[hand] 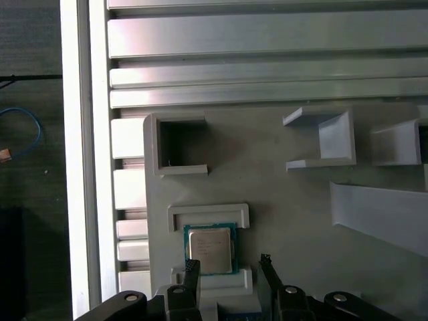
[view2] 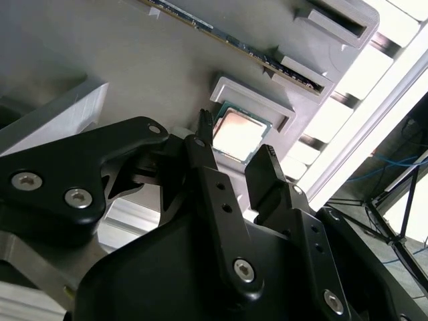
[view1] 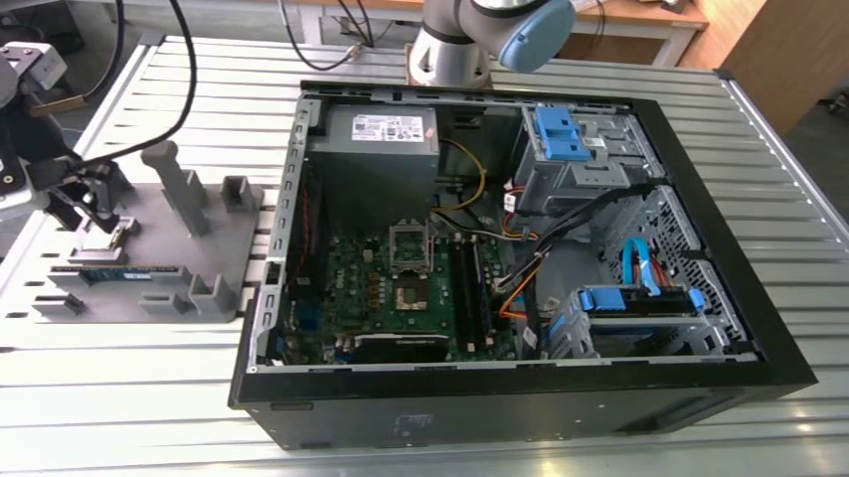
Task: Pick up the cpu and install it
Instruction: 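Pick up the cpu and move it towards the insertion slot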
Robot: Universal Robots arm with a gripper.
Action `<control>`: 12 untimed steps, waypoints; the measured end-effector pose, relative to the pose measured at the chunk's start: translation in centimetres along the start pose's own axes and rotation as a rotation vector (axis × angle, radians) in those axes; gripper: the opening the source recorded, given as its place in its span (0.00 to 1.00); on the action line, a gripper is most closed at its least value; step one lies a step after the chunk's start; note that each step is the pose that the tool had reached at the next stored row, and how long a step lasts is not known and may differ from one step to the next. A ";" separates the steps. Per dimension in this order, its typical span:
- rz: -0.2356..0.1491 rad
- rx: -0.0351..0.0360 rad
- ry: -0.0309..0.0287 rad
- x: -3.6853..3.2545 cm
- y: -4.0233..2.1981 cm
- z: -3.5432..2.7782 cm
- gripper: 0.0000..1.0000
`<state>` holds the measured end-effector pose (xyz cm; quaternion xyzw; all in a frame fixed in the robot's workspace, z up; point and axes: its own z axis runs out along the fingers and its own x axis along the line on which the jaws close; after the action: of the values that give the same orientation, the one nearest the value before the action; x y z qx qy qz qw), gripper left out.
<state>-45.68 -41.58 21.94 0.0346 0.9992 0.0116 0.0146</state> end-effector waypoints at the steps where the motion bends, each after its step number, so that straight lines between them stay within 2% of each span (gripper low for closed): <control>1: 0.000 0.0000 0.0000 0.00 0.00 0.05 0.47; 12: 0.000 0.0000 0.0000 0.01 -0.01 0.36 0.47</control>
<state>-45.67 -41.58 21.58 0.0346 0.9992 0.0116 0.0146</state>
